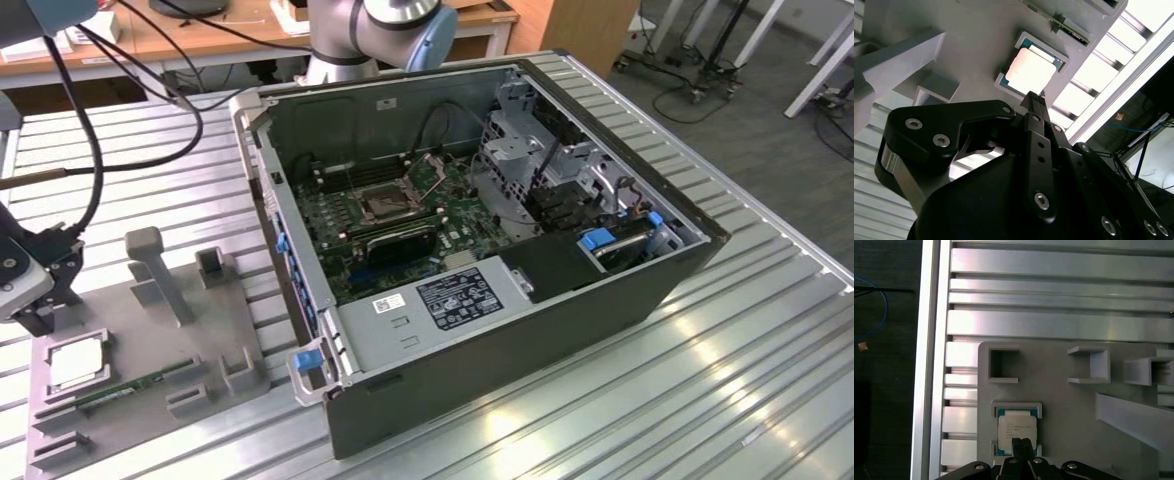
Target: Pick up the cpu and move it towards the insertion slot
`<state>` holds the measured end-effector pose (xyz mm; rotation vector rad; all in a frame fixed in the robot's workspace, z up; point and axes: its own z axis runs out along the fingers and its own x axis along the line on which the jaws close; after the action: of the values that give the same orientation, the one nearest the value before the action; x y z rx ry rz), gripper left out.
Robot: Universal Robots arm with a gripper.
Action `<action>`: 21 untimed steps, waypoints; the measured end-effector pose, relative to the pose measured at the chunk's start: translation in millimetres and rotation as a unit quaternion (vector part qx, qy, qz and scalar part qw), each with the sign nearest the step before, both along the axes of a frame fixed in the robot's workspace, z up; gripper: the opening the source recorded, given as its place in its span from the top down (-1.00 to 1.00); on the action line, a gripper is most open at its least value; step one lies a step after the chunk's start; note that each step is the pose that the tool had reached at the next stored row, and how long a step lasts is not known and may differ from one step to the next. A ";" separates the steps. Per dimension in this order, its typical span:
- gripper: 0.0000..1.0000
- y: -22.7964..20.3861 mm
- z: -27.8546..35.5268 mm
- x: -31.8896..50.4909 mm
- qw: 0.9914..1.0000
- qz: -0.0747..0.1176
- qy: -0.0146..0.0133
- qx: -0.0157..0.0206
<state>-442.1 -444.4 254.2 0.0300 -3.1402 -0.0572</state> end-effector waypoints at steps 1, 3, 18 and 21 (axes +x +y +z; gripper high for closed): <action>0.79 0.0 -0.5 0.0 1.000 0.000 0.000 0.000; 0.79 0.0 -2.0 0.0 1.000 0.000 0.000 0.000; 0.79 -5.2 -8.7 0.0 1.000 0.000 0.000 0.000; 0.79 -7.4 -10.9 0.0 1.000 0.000 0.000 0.000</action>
<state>-442.1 -451.8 243.3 0.0300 -3.1402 -0.0565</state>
